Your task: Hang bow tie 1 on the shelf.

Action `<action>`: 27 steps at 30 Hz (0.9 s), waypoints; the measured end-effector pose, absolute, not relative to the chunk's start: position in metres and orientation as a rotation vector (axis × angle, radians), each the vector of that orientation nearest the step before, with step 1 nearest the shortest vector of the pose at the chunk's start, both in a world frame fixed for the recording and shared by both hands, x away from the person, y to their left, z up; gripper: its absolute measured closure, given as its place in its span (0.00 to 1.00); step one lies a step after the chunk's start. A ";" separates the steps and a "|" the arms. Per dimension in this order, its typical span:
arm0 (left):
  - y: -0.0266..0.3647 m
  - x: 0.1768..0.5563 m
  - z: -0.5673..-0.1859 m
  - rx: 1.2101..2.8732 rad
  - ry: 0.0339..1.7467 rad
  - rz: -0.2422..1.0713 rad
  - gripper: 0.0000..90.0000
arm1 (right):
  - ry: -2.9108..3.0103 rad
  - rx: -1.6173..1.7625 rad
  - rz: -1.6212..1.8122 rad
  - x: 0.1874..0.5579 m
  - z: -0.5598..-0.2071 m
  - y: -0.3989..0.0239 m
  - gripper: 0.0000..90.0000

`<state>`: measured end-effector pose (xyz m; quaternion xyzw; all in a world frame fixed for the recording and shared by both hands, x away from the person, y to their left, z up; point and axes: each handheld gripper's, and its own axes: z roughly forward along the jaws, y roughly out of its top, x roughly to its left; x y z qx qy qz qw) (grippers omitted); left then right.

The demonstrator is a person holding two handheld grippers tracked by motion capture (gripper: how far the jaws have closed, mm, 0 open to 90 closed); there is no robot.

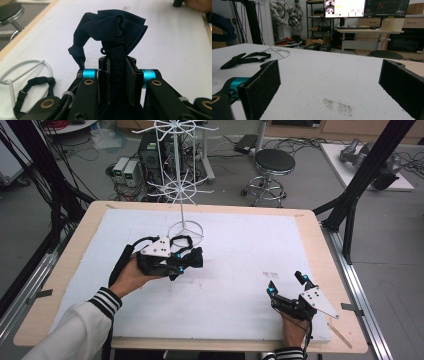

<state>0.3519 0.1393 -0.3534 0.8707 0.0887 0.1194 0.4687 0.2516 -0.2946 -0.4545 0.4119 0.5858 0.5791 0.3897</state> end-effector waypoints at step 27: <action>0.171 0.353 -0.332 1.868 0.375 0.429 0.84 | 1.488 1.046 1.470 0.252 -0.455 -0.294 0.03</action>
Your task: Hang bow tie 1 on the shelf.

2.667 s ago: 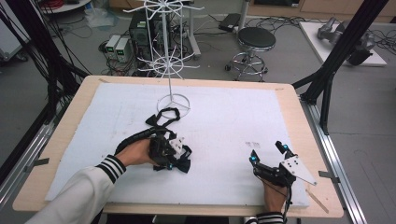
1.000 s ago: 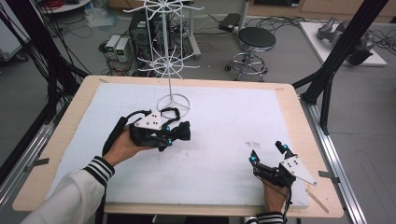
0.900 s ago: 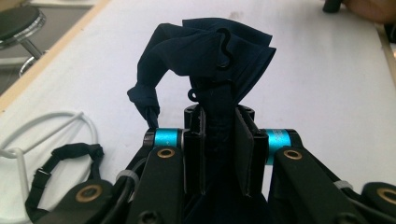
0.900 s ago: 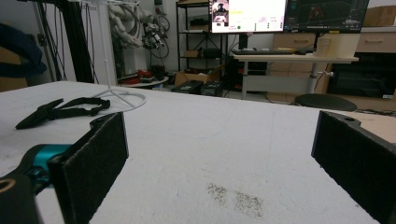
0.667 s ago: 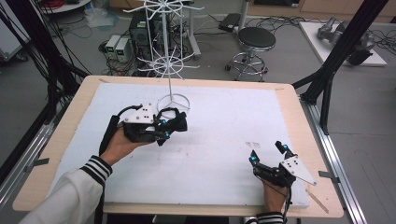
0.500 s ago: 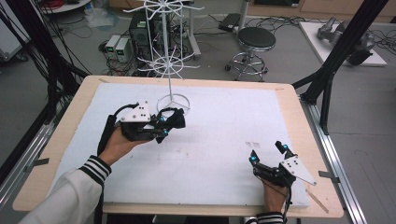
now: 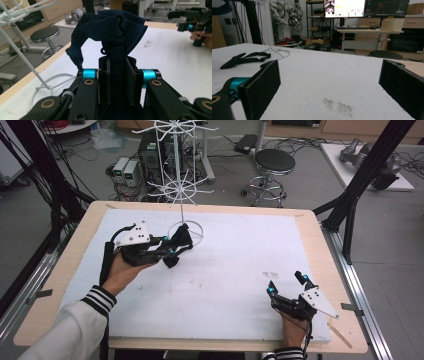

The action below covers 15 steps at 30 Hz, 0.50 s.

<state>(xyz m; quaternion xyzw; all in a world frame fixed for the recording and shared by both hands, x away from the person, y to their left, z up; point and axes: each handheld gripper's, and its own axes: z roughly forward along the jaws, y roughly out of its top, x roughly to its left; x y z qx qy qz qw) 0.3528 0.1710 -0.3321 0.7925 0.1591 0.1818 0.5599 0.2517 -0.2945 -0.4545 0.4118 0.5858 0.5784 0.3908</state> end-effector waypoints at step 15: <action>0.191 0.357 -0.320 1.792 0.424 0.469 0.84 | 1.489 1.048 1.468 0.252 -0.455 -0.294 0.03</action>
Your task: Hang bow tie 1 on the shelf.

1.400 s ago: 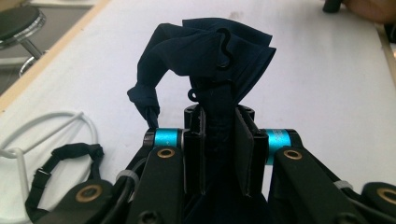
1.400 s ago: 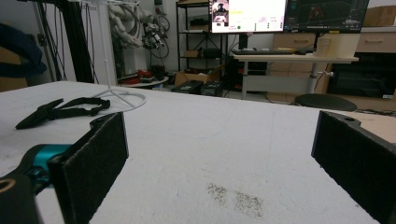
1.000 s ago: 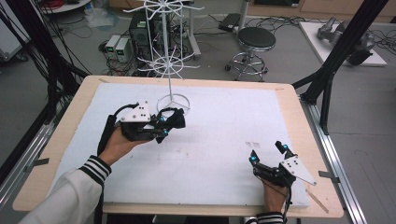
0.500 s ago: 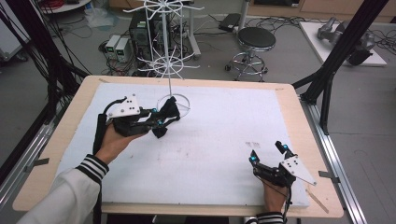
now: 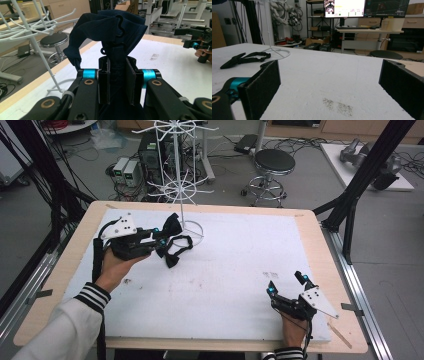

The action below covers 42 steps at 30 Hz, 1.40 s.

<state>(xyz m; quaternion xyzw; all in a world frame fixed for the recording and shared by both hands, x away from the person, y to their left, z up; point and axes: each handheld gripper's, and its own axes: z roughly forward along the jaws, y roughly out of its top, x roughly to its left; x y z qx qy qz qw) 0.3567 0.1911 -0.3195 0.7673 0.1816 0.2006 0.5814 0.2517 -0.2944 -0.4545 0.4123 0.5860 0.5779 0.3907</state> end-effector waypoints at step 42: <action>0.191 0.380 -0.291 1.771 0.479 0.600 0.84 | 1.493 1.051 1.470 0.252 -0.454 -0.294 0.03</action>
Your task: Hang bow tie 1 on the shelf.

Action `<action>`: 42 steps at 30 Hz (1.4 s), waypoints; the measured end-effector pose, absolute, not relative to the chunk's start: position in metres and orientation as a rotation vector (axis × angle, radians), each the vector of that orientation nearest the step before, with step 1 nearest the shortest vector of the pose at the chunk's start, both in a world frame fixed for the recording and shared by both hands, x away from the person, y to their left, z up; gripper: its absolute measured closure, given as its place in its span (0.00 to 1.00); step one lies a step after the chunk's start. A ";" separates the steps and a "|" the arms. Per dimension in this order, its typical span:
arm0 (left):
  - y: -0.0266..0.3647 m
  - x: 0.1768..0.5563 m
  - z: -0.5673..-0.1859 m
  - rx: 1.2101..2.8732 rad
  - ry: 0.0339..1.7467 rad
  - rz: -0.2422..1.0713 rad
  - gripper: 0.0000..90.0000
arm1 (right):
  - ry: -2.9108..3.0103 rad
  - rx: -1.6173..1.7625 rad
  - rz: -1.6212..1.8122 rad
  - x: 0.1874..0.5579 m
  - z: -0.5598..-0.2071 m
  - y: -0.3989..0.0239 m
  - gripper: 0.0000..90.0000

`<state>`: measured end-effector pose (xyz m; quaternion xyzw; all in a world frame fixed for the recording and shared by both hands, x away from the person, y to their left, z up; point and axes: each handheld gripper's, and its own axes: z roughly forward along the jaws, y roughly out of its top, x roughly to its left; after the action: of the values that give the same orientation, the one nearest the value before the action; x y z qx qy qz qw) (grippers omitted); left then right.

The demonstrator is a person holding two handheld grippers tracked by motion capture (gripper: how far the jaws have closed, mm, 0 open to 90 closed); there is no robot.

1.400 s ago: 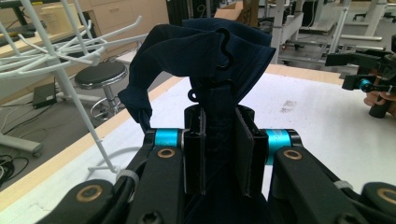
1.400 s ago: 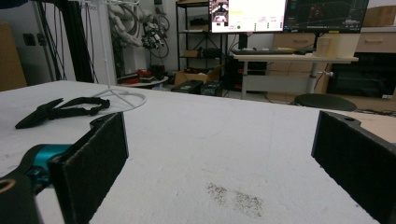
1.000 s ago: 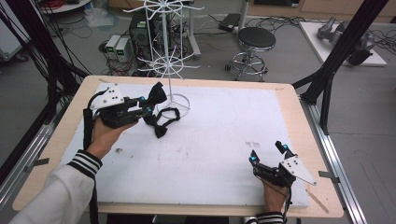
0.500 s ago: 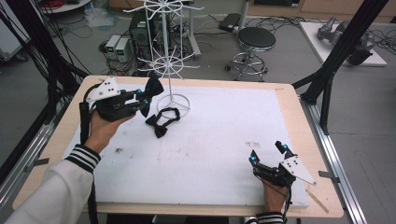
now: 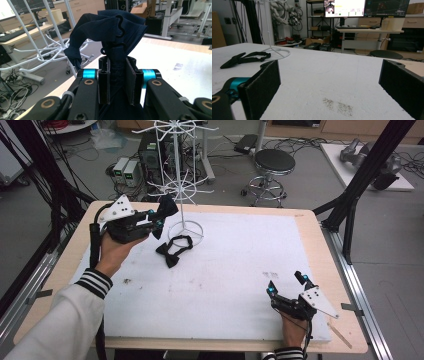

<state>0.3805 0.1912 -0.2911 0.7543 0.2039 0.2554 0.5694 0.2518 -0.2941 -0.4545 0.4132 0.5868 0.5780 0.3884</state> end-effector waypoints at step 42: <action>0.162 0.402 -0.317 1.940 0.560 0.699 0.84 | 1.488 1.045 1.469 0.251 -0.455 -0.294 0.03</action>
<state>0.4017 0.1623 -0.3174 0.7959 0.2296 0.2866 0.4814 0.2513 -0.2944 -0.4546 0.4113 0.5857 0.5784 0.3914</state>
